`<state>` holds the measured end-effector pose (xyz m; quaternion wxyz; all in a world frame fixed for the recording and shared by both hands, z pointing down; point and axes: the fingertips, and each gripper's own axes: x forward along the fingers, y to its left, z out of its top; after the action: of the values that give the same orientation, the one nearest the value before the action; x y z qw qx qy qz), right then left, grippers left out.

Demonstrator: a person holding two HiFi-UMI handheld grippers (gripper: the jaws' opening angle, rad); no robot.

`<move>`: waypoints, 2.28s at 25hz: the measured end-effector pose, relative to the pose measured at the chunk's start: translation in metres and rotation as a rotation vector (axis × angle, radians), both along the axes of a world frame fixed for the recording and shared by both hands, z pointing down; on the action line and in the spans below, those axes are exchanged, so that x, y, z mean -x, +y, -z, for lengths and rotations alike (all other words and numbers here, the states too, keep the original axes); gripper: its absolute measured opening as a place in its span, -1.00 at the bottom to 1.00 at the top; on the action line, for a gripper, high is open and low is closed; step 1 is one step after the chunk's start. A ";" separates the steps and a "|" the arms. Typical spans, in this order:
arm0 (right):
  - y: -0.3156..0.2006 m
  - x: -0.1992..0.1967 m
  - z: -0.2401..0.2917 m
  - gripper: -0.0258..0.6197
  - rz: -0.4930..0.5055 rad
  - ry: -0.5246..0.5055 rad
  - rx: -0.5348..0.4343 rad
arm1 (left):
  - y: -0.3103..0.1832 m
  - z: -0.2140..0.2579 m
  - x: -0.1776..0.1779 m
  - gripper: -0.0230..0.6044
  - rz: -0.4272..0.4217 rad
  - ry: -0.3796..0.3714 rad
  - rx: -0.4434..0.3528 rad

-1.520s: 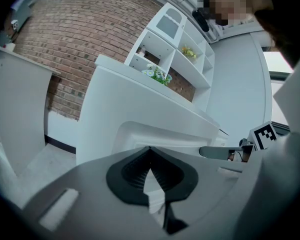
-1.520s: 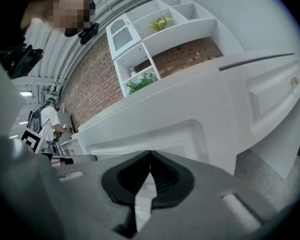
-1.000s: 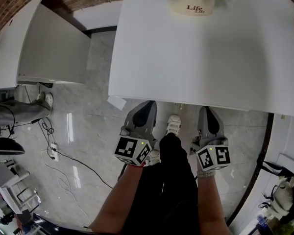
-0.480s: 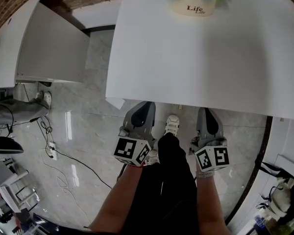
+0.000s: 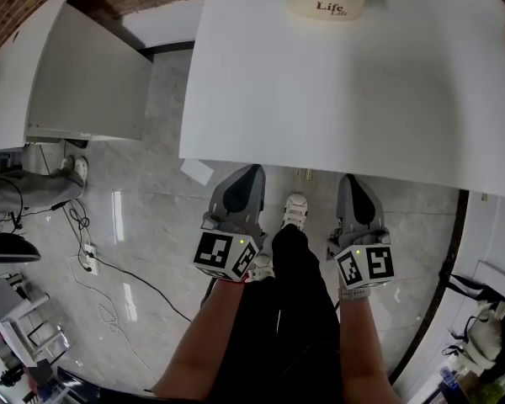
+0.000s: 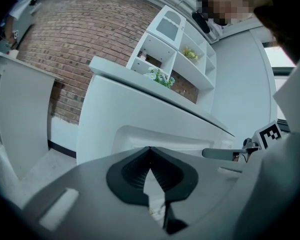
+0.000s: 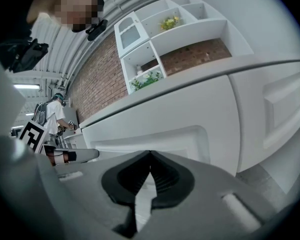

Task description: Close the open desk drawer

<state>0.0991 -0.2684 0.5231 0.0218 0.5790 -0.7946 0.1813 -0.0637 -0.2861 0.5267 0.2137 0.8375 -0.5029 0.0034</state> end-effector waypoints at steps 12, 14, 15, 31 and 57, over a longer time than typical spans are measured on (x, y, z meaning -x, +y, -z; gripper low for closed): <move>0.046 0.001 0.017 -0.92 -0.004 0.052 -0.045 | 0.040 0.013 -0.004 -0.92 -0.048 -0.002 -0.028; 0.059 -0.003 0.019 -0.92 -0.029 0.048 -0.047 | 0.050 0.018 -0.004 -0.92 -0.060 -0.007 -0.031; 0.066 -0.005 0.020 -0.92 -0.041 0.045 -0.049 | 0.055 0.019 -0.003 -0.92 -0.064 -0.008 -0.035; 0.143 0.002 0.026 -0.92 -0.044 0.033 -0.053 | 0.130 0.025 0.012 -0.92 -0.076 -0.022 -0.029; 0.159 -0.003 0.085 -0.92 0.023 0.071 -0.100 | 0.152 0.083 0.018 -0.92 -0.097 -0.040 -0.091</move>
<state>0.1022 -0.1089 0.4383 0.0232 0.5762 -0.8081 0.1203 -0.0814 -0.1343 0.4439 0.1649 0.8695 -0.4656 0.0074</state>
